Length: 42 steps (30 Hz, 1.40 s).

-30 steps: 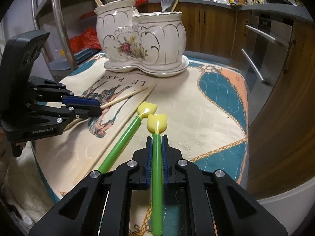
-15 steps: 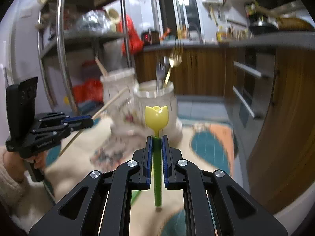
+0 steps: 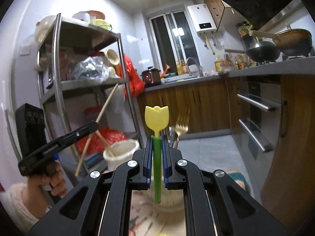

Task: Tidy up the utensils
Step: 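Lift the green utensil with the right gripper while the left lifts the chopstick toward the holder, then lower green utensil into short cup with right gripper while left lowers chopstick into tall cup, open both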

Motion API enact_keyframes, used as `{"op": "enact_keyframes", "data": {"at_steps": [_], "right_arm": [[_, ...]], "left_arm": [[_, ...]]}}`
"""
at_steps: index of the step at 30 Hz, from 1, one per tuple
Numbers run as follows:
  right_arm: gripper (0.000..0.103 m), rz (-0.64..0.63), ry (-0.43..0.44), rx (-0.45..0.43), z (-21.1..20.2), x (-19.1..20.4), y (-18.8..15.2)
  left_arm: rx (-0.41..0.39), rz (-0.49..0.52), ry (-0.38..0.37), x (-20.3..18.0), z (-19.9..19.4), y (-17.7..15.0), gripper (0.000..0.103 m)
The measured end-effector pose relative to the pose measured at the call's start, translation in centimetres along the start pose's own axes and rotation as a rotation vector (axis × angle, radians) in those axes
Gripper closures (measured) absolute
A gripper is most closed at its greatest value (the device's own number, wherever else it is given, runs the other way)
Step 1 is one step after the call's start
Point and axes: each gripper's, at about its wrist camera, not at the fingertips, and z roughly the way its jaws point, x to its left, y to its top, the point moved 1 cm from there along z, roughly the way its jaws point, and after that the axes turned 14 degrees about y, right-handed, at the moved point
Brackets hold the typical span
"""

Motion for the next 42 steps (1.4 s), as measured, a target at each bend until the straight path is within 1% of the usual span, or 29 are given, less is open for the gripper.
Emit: {"op": "enact_keyframes", "data": {"at_steps": [2, 5, 9, 11, 14, 18, 24, 30, 33, 37, 42], "right_arm": [[0.093, -0.005, 0.0, -0.021, 0.5, -0.1, 0.6], [0.093, -0.025, -0.002, -0.049, 1.5, -0.1, 1.5], [0.093, -0.053, -0.017, -0.082, 2.1, -0.3, 2.0], [0.093, -0.056, -0.021, -0.084, 2.8, -0.8, 2.1], [0.093, -0.038, -0.023, -0.067, 3.5, -1.6, 1.6], [0.093, -0.008, -0.017, -0.039, 4.5, -2.7, 0.5], [0.093, -0.003, -0.011, 0.001, 5.3, -2.9, -0.6], [0.093, -0.003, -0.007, 0.029, 5.9, -3.1, -1.3], [0.093, 0.004, -0.003, 0.043, 6.1, -3.2, -1.6], [0.093, 0.01, -0.001, 0.072, 6.5, -3.4, -2.2], [0.093, 0.008, -0.004, 0.109, 6.9, -3.4, -3.1]], "left_arm": [[-0.018, -0.041, -0.008, 0.1, 1.2, 0.7, 0.098], [-0.049, -0.052, 0.01, -0.3, 2.3, 1.3, 0.098], [-0.097, -0.016, 0.056, -1.5, 4.0, 2.0, 0.098], [-0.105, 0.01, 0.079, -2.3, 4.8, 1.8, 0.098], [-0.108, 0.046, 0.099, -2.9, 5.7, 1.4, 0.098], [-0.125, 0.079, 0.1, -3.4, 6.3, 0.6, 0.098], [-0.122, 0.121, 0.111, -3.4, 6.6, -0.5, 0.098], [-0.126, 0.136, 0.102, -2.7, 5.3, -1.3, 0.098], [-0.123, 0.126, 0.094, -2.3, 4.6, -1.5, 0.098], [-0.103, 0.117, 0.099, -1.8, 4.1, -1.9, 0.098], [-0.067, 0.122, 0.125, -1.6, 3.8, -2.7, 0.098]]}}
